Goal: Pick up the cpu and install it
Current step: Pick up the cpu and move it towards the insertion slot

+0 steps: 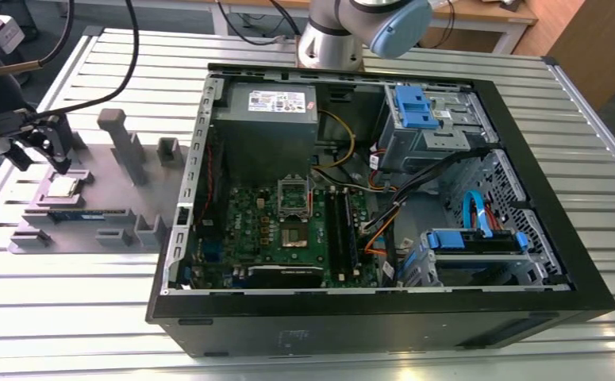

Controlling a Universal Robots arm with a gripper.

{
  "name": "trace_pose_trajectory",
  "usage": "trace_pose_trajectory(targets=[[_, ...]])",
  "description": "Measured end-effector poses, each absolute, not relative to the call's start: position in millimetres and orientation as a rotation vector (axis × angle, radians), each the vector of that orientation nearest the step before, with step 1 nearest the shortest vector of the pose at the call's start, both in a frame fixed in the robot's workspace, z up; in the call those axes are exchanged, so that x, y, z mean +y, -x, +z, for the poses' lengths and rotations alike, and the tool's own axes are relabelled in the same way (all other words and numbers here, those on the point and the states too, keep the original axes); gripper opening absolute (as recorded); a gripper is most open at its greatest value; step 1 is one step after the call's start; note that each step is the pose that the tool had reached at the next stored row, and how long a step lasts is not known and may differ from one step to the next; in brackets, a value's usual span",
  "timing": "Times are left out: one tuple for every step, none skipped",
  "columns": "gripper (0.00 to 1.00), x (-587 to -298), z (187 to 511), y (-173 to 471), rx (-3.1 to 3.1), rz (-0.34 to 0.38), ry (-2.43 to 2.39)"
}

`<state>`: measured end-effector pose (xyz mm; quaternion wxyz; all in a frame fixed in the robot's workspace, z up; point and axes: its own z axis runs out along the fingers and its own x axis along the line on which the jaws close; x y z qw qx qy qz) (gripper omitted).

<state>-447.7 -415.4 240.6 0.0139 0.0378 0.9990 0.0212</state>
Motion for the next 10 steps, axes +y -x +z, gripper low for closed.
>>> trace_pose_trajectory(targets=[[0.59,-415,240,448,3.111,0.066,-0.118],[0.59,-415,240,448,3.11,0.067,-0.118],[0.59,-415,239,448,3.11,0.068,-0.118],[0.59,-415,237,448,3.111,0.068,-0.118],[0.59,-415,236,448,3.111,0.069,-0.118],[0.59,-415,234,448,3.111,0.07,-0.118],[0.59,-415,232,448,3.111,0.071,-0.118],[0.59,-415,230,448,3.111,0.071,-0.118],[0.59,-415,228,448,3.111,0.071,-0.118],[0.59,-415,227,448,3.111,0.071,-0.118]])
